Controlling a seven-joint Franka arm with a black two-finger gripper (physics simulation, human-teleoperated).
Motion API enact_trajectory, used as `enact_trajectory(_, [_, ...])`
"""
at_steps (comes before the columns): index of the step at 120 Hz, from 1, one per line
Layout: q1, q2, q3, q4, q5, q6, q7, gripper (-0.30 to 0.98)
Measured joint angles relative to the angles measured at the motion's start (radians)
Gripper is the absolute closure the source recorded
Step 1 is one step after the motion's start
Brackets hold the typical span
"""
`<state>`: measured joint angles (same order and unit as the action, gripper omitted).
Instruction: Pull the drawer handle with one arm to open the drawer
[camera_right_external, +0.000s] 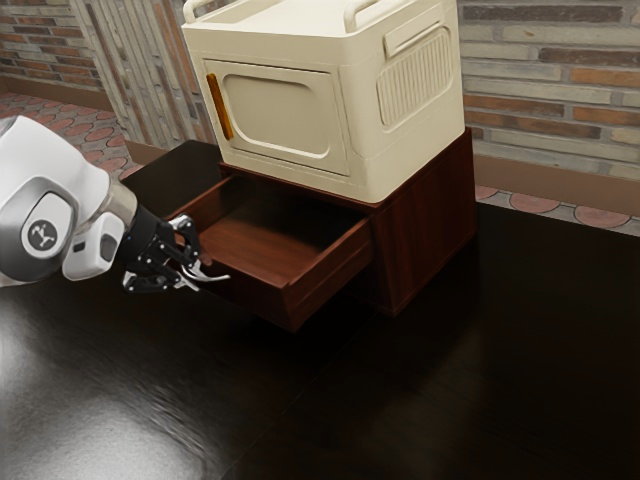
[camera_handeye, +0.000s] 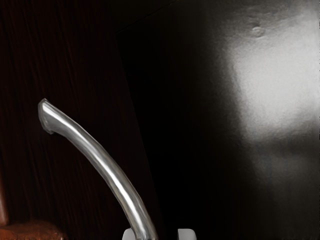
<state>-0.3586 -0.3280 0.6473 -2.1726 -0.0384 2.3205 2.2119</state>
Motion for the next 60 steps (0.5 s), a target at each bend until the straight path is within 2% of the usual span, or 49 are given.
enact_trajectory(24, [0.0, -0.013, 0.007, -0.008, 0.009, -0.003, -0.003, 0.55])
enact_trajectory(60, [0.009, -0.171, 0.007, 0.013, 0.012, -0.063, -0.007, 0.49])
